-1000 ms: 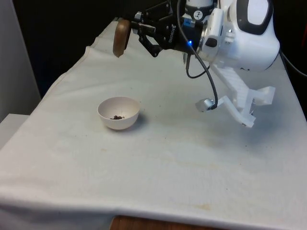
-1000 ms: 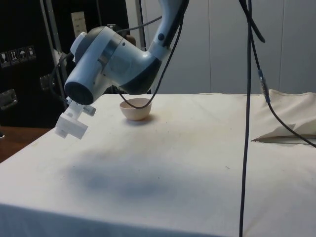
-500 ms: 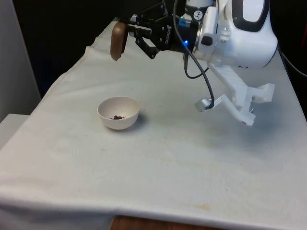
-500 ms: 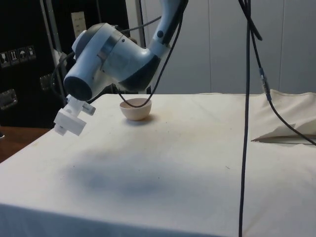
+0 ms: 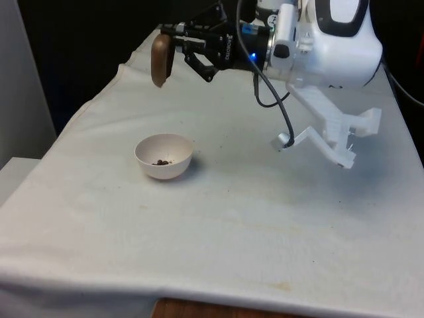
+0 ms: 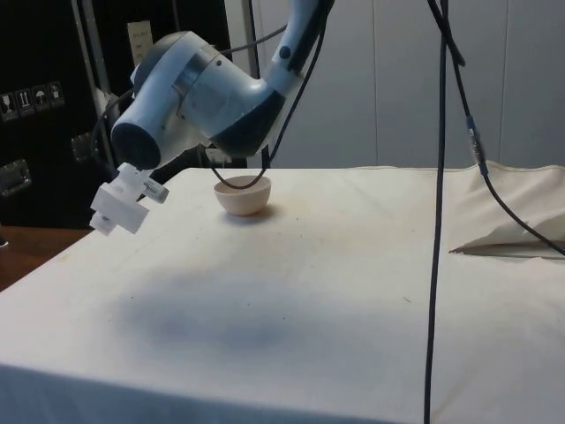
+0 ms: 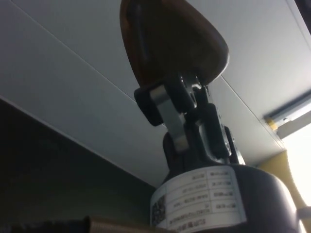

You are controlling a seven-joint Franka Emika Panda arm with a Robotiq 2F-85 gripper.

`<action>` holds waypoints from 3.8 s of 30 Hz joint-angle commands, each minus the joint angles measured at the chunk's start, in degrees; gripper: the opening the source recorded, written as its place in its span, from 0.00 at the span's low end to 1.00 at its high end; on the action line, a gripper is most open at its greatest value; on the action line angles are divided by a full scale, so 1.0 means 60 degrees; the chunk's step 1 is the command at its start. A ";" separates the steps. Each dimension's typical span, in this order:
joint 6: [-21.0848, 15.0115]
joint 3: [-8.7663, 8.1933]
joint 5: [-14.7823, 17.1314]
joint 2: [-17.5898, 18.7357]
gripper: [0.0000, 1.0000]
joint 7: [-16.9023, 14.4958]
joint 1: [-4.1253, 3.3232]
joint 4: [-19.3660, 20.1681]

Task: Pour the coffee beans from the cup into the bowl.

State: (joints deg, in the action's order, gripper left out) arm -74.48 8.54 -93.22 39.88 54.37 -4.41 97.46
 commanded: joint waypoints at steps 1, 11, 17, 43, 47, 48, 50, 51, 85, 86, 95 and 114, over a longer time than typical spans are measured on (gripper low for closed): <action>-0.0181 0.0067 0.0115 -0.0086 0.00 0.0029 0.0086 0.0038; -0.0458 0.0057 0.0382 -0.0172 0.00 0.0172 0.0143 0.0038; -0.0602 0.0057 0.0544 -0.0220 0.00 0.0248 0.0181 0.0029; -0.1375 0.0057 0.1356 -0.0621 0.00 0.0563 0.0353 0.0038; -0.1528 0.0057 0.1537 -0.0678 0.00 0.0659 0.0382 0.0048; -0.1547 0.0057 0.1557 -0.0688 0.00 0.0668 0.0382 0.0048; -0.1614 0.0057 0.1633 -0.0716 0.00 0.0707 0.0392 0.0048; -0.1461 0.0000 0.1566 -0.0640 0.00 0.0707 0.0325 0.0000; -0.2807 0.0029 0.2712 -0.1003 0.00 0.1108 0.0621 0.0076; -0.2836 0.0029 0.2731 -0.1012 0.00 0.1098 0.0630 0.0076; -0.3228 0.0029 0.2827 -0.1070 0.00 0.1070 0.0707 0.0086; -0.4049 -0.0038 0.2979 -0.1098 0.00 0.1079 0.0840 0.0115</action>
State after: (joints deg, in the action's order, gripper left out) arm -98.26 8.19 -75.52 33.63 61.08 0.40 97.86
